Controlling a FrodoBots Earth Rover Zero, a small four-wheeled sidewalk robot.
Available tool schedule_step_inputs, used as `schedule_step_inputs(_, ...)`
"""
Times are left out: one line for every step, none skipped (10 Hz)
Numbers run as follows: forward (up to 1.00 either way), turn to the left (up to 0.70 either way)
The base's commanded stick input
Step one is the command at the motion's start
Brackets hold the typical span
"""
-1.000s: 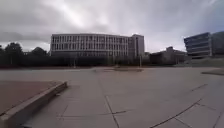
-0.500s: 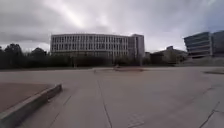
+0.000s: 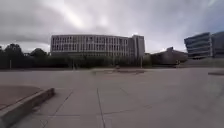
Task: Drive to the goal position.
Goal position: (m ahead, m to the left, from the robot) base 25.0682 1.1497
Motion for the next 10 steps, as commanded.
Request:
schedule_step_inputs(0.7, 0.19)
schedule_step_inputs(0.7, 0.35)
schedule_step_inputs(0.7, 0.35)
schedule_step_inputs(0.7, 0.26)
schedule_step_inputs(0.7, 0.01)
schedule_step_inputs(0.7, 0.0)
schedule_step_inputs(0.7, 0.0)
schedule_step_inputs(0.7, 0.0)
schedule_step_inputs(0.7, 0.0)
schedule_step_inputs(0.7, 0.0)
